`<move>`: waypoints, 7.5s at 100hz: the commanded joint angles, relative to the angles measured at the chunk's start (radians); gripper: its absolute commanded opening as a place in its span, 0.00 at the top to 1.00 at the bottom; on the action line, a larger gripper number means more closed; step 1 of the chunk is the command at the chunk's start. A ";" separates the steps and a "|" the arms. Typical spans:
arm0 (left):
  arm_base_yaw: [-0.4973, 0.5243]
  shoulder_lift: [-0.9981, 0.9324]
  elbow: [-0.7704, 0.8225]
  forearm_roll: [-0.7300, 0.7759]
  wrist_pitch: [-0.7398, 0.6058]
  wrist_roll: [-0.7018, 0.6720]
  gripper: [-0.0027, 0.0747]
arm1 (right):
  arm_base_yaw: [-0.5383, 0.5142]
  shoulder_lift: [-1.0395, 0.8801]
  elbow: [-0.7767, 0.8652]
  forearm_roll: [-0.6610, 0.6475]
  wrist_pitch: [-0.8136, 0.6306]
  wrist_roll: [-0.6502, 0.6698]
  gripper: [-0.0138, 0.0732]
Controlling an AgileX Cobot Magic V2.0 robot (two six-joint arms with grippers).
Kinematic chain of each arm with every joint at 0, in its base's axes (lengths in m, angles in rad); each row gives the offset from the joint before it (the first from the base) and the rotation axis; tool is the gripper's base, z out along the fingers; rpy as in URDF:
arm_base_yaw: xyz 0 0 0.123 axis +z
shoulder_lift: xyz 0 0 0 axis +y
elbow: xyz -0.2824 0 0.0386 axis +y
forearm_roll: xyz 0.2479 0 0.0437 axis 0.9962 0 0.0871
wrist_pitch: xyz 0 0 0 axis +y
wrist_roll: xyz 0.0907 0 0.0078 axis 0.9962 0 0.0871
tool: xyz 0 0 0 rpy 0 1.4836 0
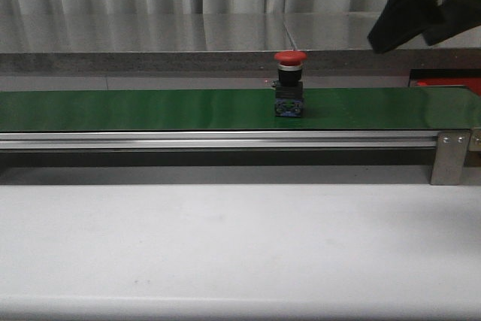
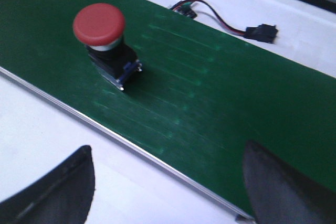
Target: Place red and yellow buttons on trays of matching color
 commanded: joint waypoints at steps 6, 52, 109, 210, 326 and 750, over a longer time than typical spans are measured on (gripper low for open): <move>-0.008 0.006 -0.024 -0.017 -0.067 -0.002 0.99 | 0.038 0.062 -0.090 0.016 -0.058 -0.015 0.17; -0.008 0.006 -0.024 -0.017 -0.067 -0.002 0.99 | 0.086 0.251 -0.268 0.016 -0.059 -0.015 0.17; -0.008 0.006 -0.024 -0.017 -0.067 -0.002 0.99 | 0.081 0.290 -0.309 0.019 -0.074 -0.015 0.62; -0.008 0.006 -0.024 -0.017 -0.067 -0.002 0.99 | -0.429 0.645 -1.006 0.019 0.131 0.043 0.62; -0.008 0.006 -0.024 -0.017 -0.067 -0.002 0.99 | -0.444 0.832 -1.019 0.019 0.147 0.043 0.61; 0.008 0.060 -0.063 0.040 -0.077 -0.067 0.13 | -0.297 -0.919 0.425 0.147 0.032 -0.013 0.98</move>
